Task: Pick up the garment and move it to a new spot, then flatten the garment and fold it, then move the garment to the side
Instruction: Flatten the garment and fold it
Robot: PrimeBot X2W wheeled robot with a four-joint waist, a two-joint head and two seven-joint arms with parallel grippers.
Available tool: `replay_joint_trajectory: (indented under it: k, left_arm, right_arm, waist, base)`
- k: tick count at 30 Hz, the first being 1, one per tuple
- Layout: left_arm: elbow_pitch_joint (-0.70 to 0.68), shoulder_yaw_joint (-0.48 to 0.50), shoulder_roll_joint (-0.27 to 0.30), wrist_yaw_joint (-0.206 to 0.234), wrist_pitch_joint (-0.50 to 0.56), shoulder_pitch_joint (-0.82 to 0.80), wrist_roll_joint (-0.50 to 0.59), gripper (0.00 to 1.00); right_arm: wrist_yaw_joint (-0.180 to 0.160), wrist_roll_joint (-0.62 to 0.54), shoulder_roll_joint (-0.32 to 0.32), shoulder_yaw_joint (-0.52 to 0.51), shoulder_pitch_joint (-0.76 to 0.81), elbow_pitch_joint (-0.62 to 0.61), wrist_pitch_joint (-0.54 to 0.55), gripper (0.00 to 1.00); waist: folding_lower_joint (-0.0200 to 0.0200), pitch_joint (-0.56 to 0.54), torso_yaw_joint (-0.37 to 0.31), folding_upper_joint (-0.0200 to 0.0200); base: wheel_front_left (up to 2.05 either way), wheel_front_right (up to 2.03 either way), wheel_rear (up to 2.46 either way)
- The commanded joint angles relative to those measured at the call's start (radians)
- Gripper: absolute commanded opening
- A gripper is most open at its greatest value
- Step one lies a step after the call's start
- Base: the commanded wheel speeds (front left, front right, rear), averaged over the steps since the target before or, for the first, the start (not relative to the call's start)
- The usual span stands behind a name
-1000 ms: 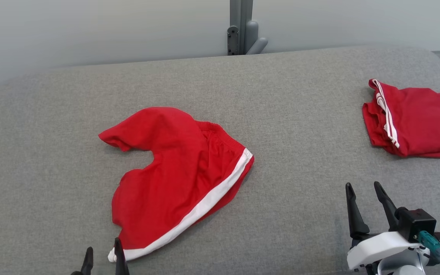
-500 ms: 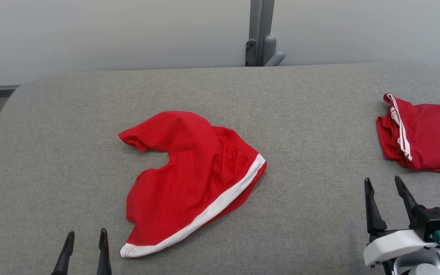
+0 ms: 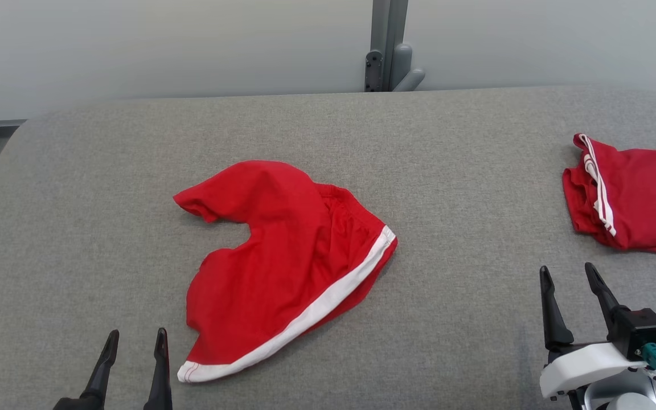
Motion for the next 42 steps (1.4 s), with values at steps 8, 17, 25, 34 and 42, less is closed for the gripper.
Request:
replay_joint_trajectory:
  k: [8,17,25,34,42]
  left_arm:
    - [0.023,-0.042,0.027,-0.004,-0.003,-0.014,-0.051,1.0]
    - [0.14,-0.134,0.1,-0.003,0.166,-0.103,-0.193,1.0]
    - [0.12,-0.168,0.082,-0.002,0.337,-0.16,-0.353,1.0]
    - [0.108,-0.219,0.096,-0.002,0.417,-0.203,-0.458,1.0]
    - [0.113,-0.235,0.109,-0.002,0.447,-0.214,-0.472,1.0]
  right_arm:
    - [-0.001,0.038,-0.013,0.026,-0.044,0.01,-0.002,1.0]
    - [-0.001,0.24,-0.263,0.465,-0.362,0.108,0.187,1.0]
    - [-0.002,0.462,-0.38,0.742,-0.561,0.135,0.409,1.0]
    - [-0.002,0.562,-0.43,0.905,-0.681,0.173,0.435,1.0]
    - [-0.002,0.611,-0.435,1.001,-0.737,0.203,0.413,1.0]
  waist:
    - [0.0,0.023,0.004,0.0]
    - [0.0,0.123,0.063,0.0]
    - [0.0,0.165,0.117,0.0]
    - [0.0,0.205,0.139,0.0]
    - [0.0,0.225,0.132,0.0]
  base:
    - [0.0,0.0,0.0]
    - [0.0,0.0,0.0]
    - [0.0,0.0,0.0]
    - [0.0,0.0,0.0]
    - [0.0,0.0,0.0]
